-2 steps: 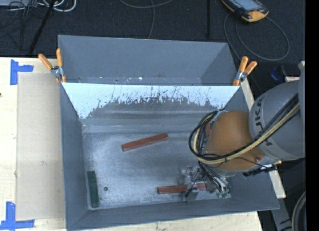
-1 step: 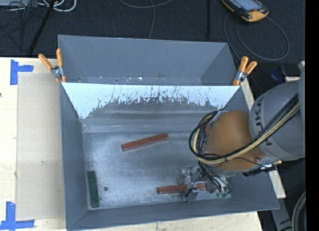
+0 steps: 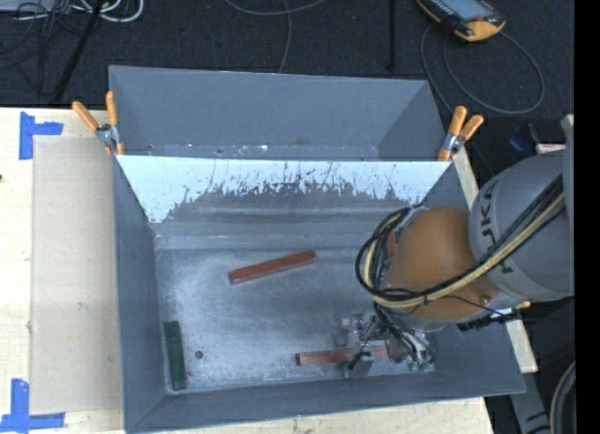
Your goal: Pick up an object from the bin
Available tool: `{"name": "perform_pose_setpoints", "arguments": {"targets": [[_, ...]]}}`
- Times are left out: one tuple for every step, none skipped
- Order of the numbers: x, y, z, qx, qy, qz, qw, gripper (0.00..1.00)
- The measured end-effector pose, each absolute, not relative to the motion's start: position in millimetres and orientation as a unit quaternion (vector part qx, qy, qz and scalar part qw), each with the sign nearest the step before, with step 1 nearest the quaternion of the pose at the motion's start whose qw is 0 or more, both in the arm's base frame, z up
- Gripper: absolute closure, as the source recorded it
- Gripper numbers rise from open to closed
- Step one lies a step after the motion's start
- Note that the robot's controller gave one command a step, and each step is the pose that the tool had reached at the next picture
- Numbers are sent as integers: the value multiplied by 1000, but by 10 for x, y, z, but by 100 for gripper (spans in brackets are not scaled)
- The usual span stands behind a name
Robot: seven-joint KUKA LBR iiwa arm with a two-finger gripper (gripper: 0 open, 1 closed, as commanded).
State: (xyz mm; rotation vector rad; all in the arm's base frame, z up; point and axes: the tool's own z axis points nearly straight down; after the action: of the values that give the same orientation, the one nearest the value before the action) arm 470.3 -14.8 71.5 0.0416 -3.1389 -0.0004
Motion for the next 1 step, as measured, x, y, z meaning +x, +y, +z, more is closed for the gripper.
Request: {"name": "perform_pose_setpoints", "arguments": {"targets": [[4699, -147, 774, 13, -1000, 0, 1, 100]]}}
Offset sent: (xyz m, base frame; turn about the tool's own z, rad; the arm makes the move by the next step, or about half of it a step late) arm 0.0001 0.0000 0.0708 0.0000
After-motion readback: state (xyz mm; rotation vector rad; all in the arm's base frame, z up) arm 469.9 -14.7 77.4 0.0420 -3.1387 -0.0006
